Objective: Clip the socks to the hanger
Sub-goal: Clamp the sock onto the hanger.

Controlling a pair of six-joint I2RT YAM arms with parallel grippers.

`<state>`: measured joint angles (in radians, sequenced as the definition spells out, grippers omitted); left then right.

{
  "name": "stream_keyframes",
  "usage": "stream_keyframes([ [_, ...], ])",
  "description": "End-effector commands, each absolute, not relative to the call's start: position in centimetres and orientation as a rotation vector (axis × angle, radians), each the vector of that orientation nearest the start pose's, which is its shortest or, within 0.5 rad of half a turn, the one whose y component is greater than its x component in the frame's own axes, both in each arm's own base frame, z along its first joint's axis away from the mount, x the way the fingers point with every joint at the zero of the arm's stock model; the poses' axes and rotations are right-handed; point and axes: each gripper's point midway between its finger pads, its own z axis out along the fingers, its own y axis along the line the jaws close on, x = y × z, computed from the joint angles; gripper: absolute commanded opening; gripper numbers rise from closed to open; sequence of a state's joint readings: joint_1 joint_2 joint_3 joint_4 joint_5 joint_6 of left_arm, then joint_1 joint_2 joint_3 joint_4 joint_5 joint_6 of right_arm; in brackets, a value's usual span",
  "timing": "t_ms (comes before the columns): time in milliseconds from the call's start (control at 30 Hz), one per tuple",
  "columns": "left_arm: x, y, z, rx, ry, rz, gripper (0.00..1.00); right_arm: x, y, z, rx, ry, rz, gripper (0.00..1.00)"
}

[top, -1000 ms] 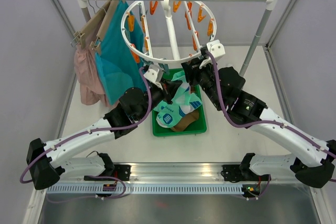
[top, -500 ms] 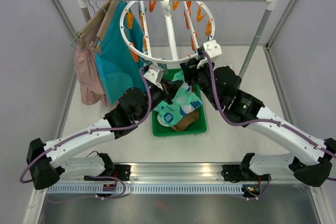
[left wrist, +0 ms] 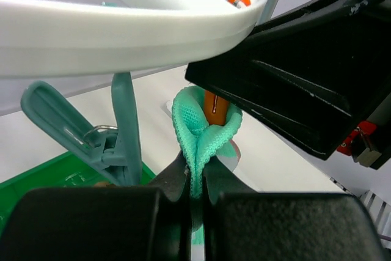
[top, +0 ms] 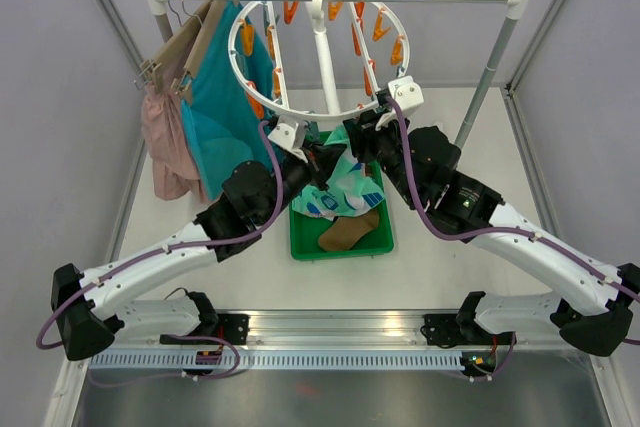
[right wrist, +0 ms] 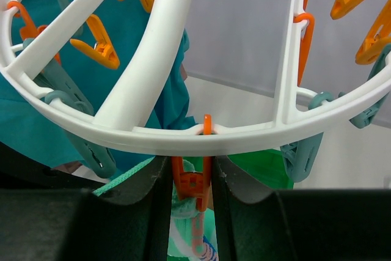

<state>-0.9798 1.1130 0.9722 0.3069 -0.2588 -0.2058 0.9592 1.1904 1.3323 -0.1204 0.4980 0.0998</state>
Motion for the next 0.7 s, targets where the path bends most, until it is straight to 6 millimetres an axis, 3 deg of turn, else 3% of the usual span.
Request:
stream_keyframes([
  [0,25.7,-30.8,41.7,0.28,1.335,-0.794,0.02,28.6,26.4,43.1,-0.253,1.515,0.452,0.0],
  [33,25.8,-30.9,41.5,0.281,1.342,-0.791,0.02,28.6,26.4,43.2,-0.252,1.514,0.453,0.01],
  [133,26.0,-30.8,41.6,0.274,1.359,-0.779,0.02,28.4,26.4,43.5,-0.238,1.515,0.475,0.18],
  [167,26.1,-30.8,41.6,0.27,1.363,-0.778,0.02,28.3,26.3,43.6,-0.237,1.518,0.483,0.31],
  [333,26.2,-30.3,41.3,0.248,1.394,-0.764,0.02,27.4,26.1,43.7,-0.225,1.549,0.534,0.69],
  [433,26.0,-29.5,41.8,0.229,1.406,-0.753,0.02,26.5,25.5,44.4,-0.206,1.541,0.575,0.79],
  [533,26.1,-28.2,42.8,0.18,1.413,-0.723,0.02,25.6,24.3,44.8,-0.189,1.537,0.596,0.81],
  [667,26.4,-25.6,43.3,0.128,1.454,-0.62,0.02,24.7,23.1,43.4,-0.185,1.55,0.6,0.81],
])
